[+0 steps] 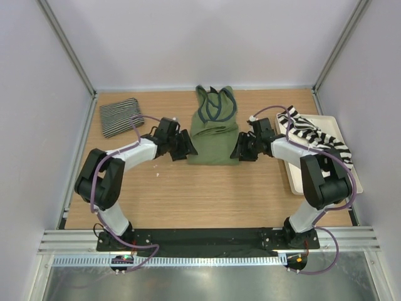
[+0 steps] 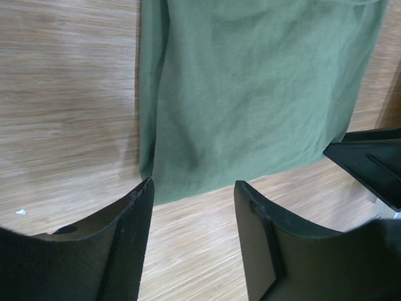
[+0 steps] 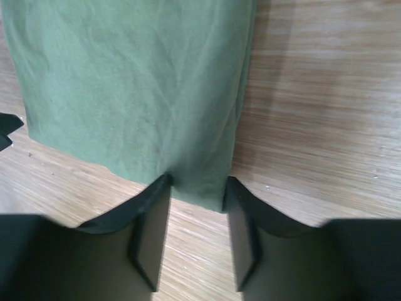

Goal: Fold and stack the tank tops

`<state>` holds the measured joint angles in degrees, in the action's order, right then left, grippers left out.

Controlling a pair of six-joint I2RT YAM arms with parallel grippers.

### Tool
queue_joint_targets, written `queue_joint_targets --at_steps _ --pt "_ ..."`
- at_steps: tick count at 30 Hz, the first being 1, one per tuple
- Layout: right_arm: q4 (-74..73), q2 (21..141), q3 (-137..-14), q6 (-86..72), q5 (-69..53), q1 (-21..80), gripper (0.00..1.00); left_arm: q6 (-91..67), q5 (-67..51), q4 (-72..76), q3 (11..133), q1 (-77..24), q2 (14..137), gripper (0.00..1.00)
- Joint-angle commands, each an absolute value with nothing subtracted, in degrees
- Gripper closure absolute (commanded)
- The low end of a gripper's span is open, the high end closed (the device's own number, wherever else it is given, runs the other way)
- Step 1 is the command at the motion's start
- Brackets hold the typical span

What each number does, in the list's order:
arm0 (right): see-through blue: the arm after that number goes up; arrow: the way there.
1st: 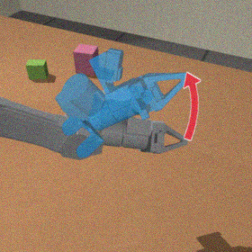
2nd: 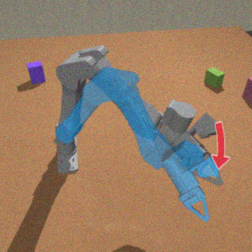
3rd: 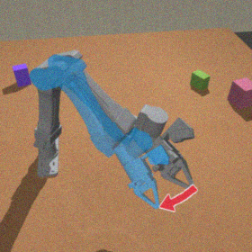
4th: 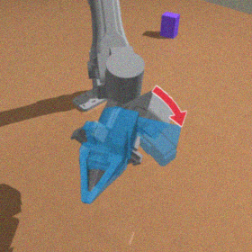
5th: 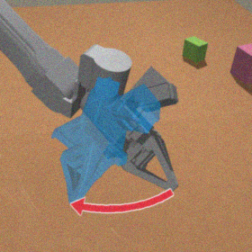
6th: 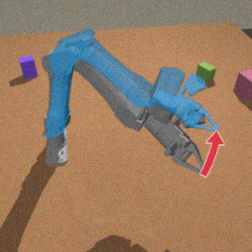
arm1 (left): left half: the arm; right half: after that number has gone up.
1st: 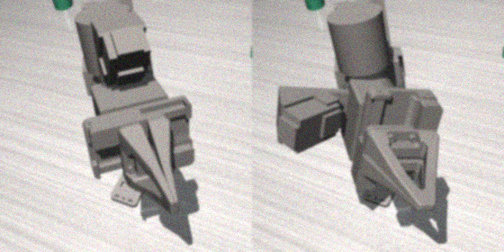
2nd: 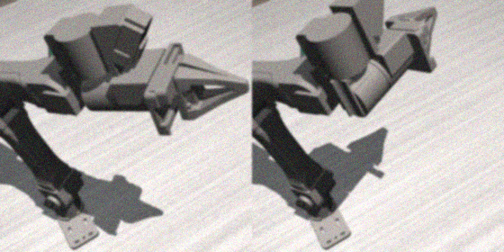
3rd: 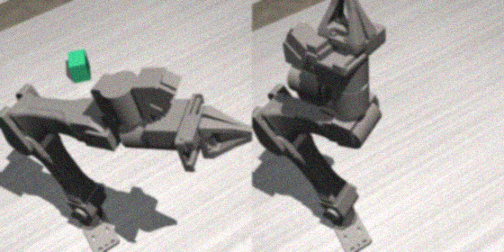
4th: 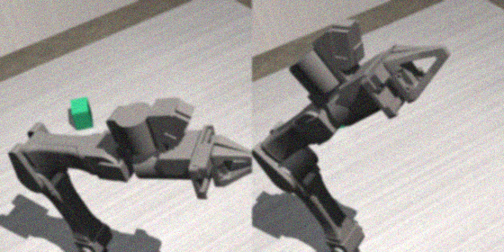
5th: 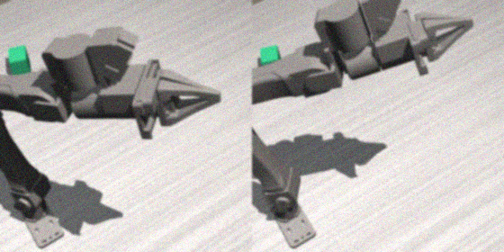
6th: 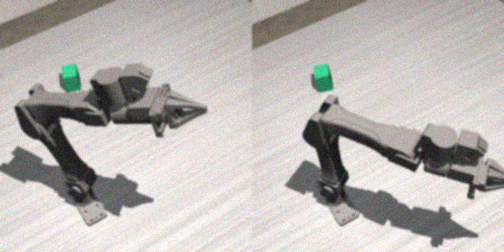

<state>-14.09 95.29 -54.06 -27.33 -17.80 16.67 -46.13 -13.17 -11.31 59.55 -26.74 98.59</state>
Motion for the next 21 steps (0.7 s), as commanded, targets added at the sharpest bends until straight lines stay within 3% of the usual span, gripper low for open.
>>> queue_joint_targets --at_steps 1,3,4,8,13,17,21 --pt "-8.9 96.2 -52.7 -28.1 -21.9 16.7 0.56 -46.8 -14.6 -7.6 58.7 -27.0 99.8 0.46" --pt "-8.4 97.0 -52.3 -28.2 -22.3 16.6 0.62 -46.8 -14.3 -7.4 58.4 -27.0 100.8 0.5" --pt "-8.1 97.3 -52.3 -28.3 -22.6 16.7 0.7 -46.8 -14.2 -7.1 58.3 -27.0 101.1 0.55" --pt "-8.3 98.4 -52.5 -28.5 -24.0 16.7 0.75 -47.1 -13.1 -7.0 57.4 -27.0 102.1 0.67" --pt "-13.7 100.3 -54.0 -27.2 -20.1 16.6 0.96 -46.9 -12.0 -6.7 55.1 -26.9 101.9 1.0" --pt "-16.8 99.6 -53.9 -26.3 -18.6 16.5 0.99 -47.3 -12.0 -6.2 52.4 -27.0 99.7 1.0" --pt "-20.6 94.1 -52.1 -24.7 -19.6 16.8 0.95 -48.1 -12.2 -6.4 48.4 -27.4 94.3 1.0"
